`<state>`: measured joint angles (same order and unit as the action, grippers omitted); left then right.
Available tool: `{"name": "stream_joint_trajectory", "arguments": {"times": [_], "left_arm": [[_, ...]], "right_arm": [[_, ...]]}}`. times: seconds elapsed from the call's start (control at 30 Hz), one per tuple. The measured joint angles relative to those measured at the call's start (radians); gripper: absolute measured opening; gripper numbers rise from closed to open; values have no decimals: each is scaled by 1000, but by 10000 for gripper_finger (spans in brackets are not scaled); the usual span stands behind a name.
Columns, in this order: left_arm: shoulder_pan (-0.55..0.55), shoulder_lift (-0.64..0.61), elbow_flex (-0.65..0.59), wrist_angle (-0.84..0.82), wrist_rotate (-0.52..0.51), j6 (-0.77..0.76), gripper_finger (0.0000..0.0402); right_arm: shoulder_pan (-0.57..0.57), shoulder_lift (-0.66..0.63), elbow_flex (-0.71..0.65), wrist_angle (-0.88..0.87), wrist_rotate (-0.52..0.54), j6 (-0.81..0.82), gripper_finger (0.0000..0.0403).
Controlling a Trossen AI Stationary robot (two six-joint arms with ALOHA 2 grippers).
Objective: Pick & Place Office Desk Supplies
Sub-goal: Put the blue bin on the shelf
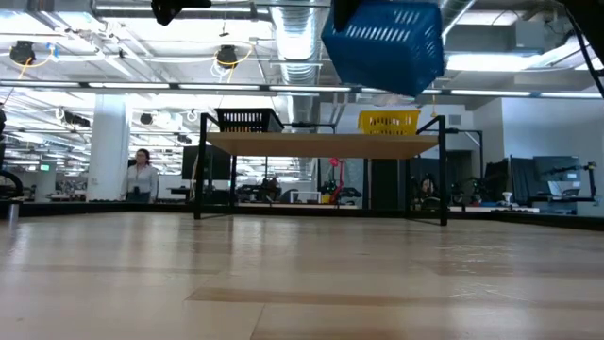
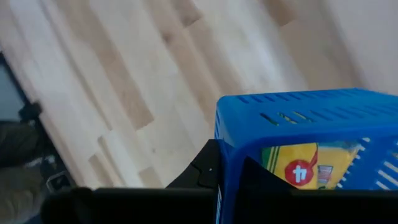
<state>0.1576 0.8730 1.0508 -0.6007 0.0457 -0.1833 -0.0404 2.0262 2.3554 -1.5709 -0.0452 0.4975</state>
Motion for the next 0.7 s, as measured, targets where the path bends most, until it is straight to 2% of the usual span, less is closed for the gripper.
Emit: {"name": "stream_joint_trajectory", "arguments": {"times": [0.23,0.4,0.57,0.7], "left_arm": [[-68,12,0,-2,16,-1,182],[-122,57,0,17,77,-4,182],[-139,145,0,151,83,-9,182],[-139,242,0,249,104,-69,182]], "right_arm": [[102,5,-23,0,-9,27,0],[148,10,-23,0,-25,-17,0],[152,10,-23,0,-37,-113,0],[150,10,-23,0,-56,-208,0]]}}
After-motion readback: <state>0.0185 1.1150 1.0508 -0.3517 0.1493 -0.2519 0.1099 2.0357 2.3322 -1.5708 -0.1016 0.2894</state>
